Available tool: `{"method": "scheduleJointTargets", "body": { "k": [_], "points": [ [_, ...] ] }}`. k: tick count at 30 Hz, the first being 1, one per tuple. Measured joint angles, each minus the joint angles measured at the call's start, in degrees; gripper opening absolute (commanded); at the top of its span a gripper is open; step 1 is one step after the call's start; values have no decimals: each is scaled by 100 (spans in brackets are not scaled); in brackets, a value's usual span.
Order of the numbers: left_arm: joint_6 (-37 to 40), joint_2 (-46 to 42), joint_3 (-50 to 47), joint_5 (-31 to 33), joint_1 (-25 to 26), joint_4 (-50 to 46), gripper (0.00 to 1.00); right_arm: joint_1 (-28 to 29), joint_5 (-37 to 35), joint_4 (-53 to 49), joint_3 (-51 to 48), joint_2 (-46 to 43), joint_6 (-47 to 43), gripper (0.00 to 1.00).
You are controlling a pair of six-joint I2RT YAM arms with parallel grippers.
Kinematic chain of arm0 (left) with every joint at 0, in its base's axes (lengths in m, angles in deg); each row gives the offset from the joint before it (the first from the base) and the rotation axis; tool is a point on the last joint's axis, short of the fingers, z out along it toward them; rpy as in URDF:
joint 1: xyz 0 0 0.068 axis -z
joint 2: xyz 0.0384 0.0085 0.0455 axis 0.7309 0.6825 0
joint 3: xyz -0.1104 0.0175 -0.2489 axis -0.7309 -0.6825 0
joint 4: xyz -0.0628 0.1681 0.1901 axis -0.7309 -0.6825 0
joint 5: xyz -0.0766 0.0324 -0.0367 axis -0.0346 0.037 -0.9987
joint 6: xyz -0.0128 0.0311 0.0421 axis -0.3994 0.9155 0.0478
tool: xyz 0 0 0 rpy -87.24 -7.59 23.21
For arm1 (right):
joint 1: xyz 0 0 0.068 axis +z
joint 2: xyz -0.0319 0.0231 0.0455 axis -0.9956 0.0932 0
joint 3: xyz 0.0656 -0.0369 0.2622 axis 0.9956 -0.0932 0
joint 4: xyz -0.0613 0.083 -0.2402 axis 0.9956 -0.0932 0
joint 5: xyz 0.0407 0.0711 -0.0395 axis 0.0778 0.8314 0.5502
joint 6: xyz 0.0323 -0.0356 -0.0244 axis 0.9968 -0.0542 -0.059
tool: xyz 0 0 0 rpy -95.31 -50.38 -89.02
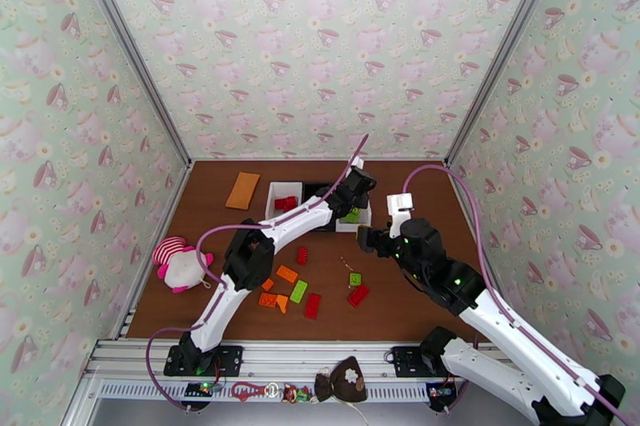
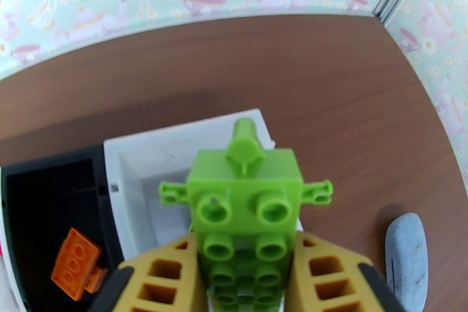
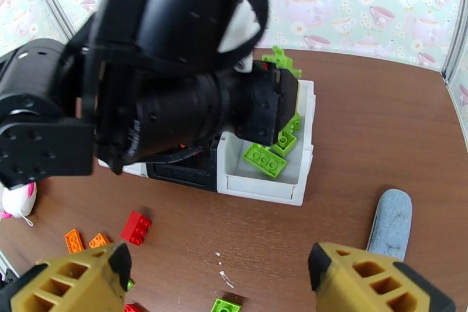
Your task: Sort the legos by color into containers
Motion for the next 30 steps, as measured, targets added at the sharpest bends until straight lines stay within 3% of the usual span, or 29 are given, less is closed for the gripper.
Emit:
{"method": "scheduleJointTargets", "body": {
  "k": [5,11,19,24,30],
  "points": [
    [-118,365,433,140,-7,-485,20,0,-70,-96,0,0,-13,86],
    [-190,525,581,138,-44,-697,40,0,-87,-201,0,-39,-13,85],
    [-33,494,588,133,-50,-675,59,0,-90,-267,0,-111,-7,86],
    [170,68,184,87,-50,-643,75,0,-90,-442,7,-201,15,85],
    [560,-1086,-964,-103,-50,-223,93,0,-83,-544,7,-273,221,86]
  ]
}}
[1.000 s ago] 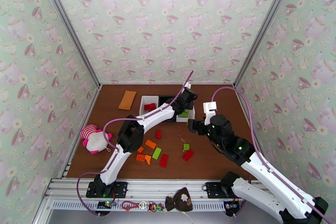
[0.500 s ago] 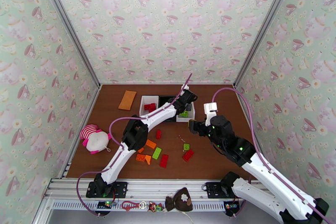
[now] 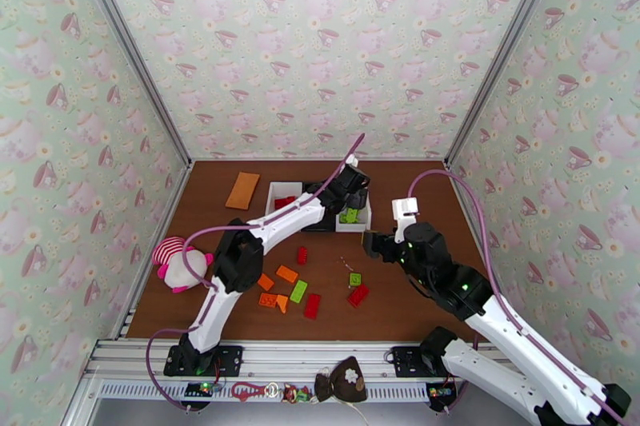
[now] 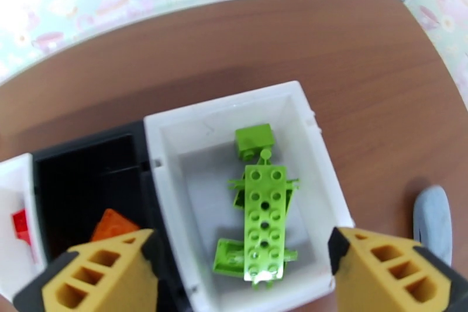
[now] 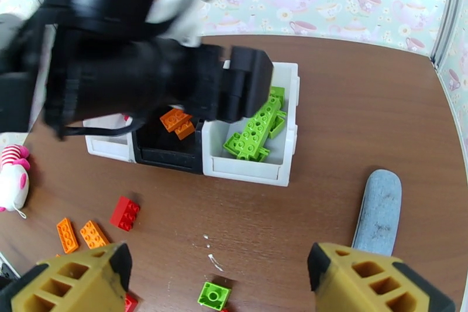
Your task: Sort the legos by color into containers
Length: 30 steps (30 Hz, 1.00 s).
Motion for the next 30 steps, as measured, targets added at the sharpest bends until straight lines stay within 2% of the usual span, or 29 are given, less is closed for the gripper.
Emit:
{"method": "scheduleJointTargets", "body": {
  "k": [4,11,21,26,30],
  "points": [
    [247,-763,-737,-83,-4,197,100,2,31,22,-39,13,304,88],
    [389,-2041,-2361,-323,-85,446,100,214,-31,7,-356,402,1180,88],
    [977,-4232,-4876,-1379,-254,1036,100,782,-439,-398,-608,1185,2455,87],
    [1742,-5215,-6083,-2094,-262,1370,100,1102,-450,-544,-575,1801,2857,86],
    [2435,-5742,-6542,-2839,-280,1311,100,1294,-404,-654,-470,2371,2997,86]
  ]
}}
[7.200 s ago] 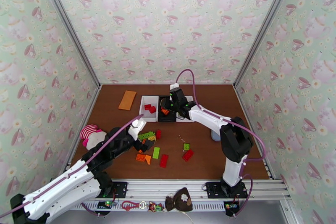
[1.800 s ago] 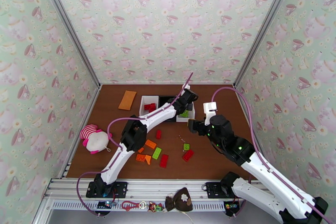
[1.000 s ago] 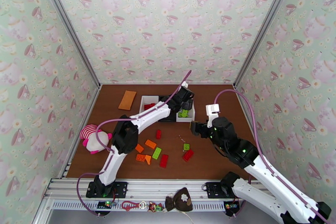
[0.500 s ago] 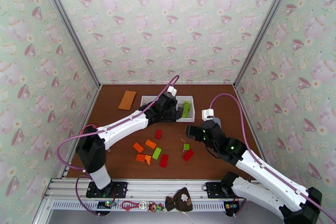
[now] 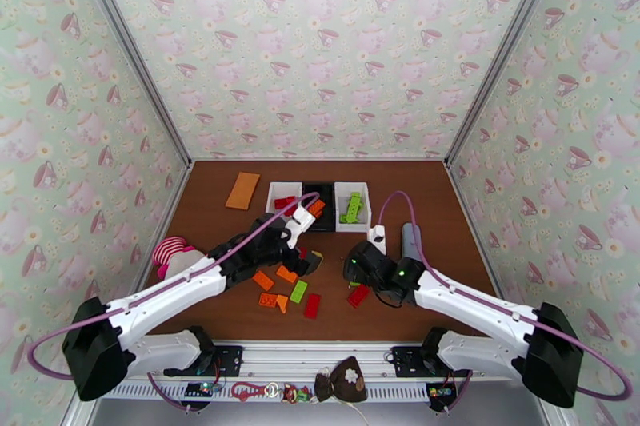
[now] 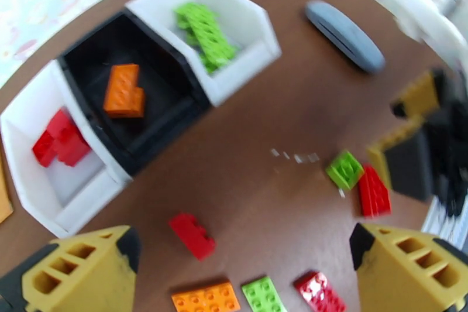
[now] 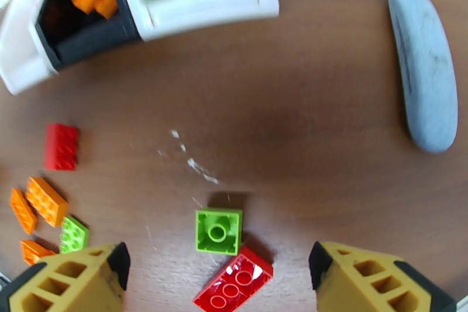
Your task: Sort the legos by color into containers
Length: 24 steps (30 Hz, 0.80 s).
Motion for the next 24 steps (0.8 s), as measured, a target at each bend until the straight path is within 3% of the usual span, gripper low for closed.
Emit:
{"method": "scheduleJointTargets", "body": {
  "k": [9,17,24],
  "points": [
    [848,-1021,-494,-1305,28,-44,100,44,221,-44,332,837,-26,85],
    [1213,-870,-758,-1606,66,-20,100,-94,481,2,678,1661,-179,82],
    [1226,-605,-758,-1731,33,153,100,-249,684,94,654,1878,-258,74]
  ]
}}
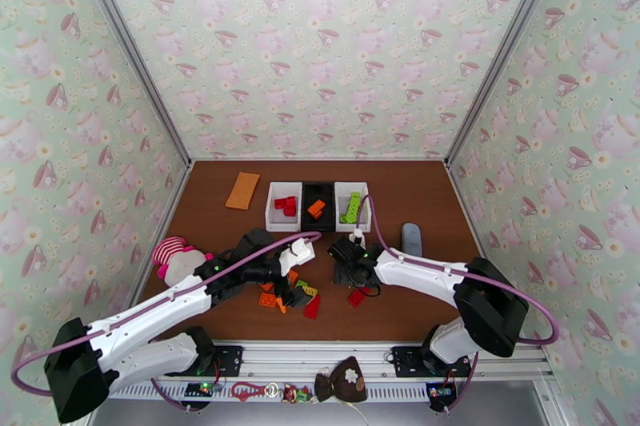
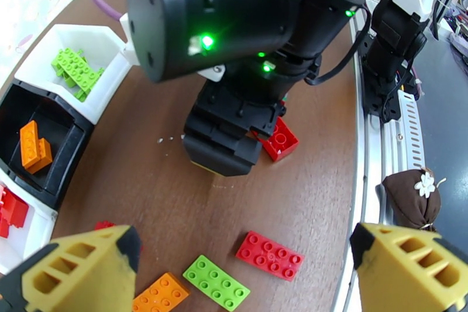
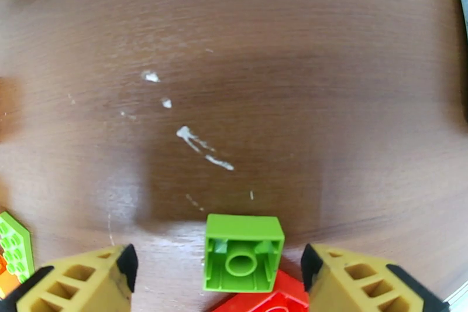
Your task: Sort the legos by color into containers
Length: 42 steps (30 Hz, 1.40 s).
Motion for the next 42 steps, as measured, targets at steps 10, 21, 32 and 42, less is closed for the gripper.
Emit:
{"method": "scheduleJointTargets", "body": {
  "k": [10,21,32,42],
  "points": [
    [-22,48,-9,-61,-44,269,100,-133,96,131,-4,234,-184,55],
    [-24,70,-46,-57,-44,369,100,-157,66,142,4,227,-306,30],
    [-348,59,-175,205,-44,758,100,-157,-76,-37,149,-269,-426,31],
    [-1064,87,-529,1040,-39,1893,100,-350,-581,146,951,-981,-925,31]
  ]
}}
